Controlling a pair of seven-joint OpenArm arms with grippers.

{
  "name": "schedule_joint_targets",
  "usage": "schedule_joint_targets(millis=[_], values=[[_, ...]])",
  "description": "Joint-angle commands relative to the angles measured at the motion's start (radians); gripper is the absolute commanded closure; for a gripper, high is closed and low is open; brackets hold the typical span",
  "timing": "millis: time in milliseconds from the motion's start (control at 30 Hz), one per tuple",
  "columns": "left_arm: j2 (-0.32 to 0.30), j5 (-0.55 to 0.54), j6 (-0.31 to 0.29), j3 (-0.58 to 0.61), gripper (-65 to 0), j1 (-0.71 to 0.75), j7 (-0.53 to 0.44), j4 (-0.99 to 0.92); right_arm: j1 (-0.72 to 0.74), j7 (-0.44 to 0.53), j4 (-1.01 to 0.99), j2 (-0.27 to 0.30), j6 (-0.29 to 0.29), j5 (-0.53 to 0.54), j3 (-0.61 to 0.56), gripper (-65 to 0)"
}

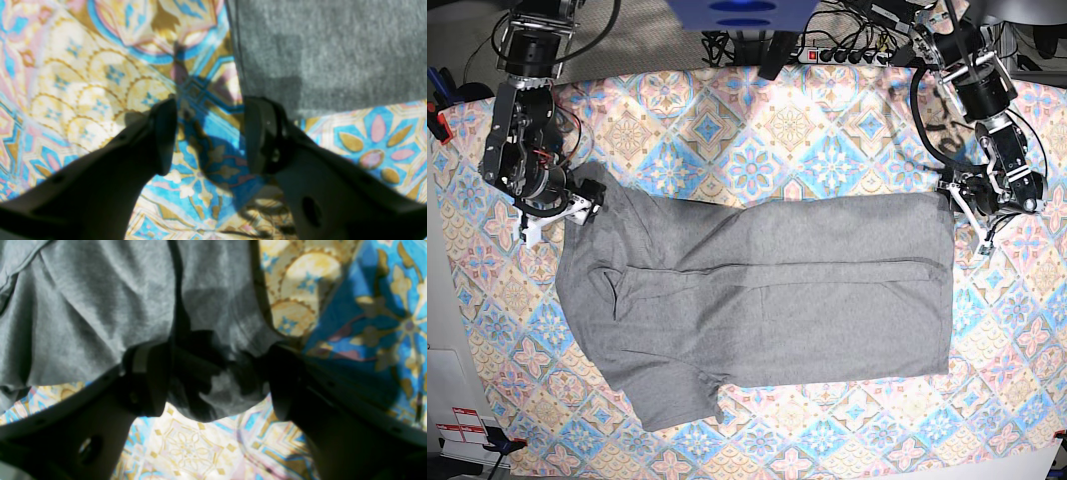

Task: Fold the T-shirt properly
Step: 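Regrasp the folded shirt's edge with both grippers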

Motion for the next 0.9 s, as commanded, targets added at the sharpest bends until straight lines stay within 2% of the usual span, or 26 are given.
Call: schedule_joint_targets(millis=[0, 300, 467, 567, 633, 733, 867], values=[[-0.009, -0.004, 0.002, 0.001, -31.0, -0.015, -0.007, 0.014, 0.013, 0.010, 0.005, 0.017, 0.003, 0.005, 0.005, -44.3], [0.003, -0.095, 0.002, 0.001, -30.7, -0.017, 0.004, 0.013, 0.013, 0.007, -0.027, 0.017, 0.003, 0.005, 0.003, -44.3], [0.006, -0.107, 0.002, 0.001, -30.5, -0.020, 0.002, 0.013, 0.013, 0.005, -0.021, 0.017, 0.003, 0.008, -0.073, -44.2], [0.005, -0.141, 0.002, -0.001, -30.4, -0.020, 0.005, 0.013, 0.013, 0.011, -0.021, 0.017, 0.003, 0.057, -0.101, -44.2], [-0.005, -0.148, 0.002, -0.003, -30.4, -0.017, 0.029, 0.014, 0.013, 0.011, -0.021, 0.017, 0.003, 0.069, -0.104, -44.2], [-0.051, -0.205, 0.002, -0.006, -30.4, -0.011, 0.082, 0.019, 0.016, 0.011, -0.021, 0.017, 0.003, 0.069, -0.103, -44.2], [-0.083, -0.282, 0.002, -0.090, -30.4, -0.015, 0.130, 0.019, 0.016, 0.011, -0.021, 0.017, 0.003, 0.069, -0.103, -44.2]])
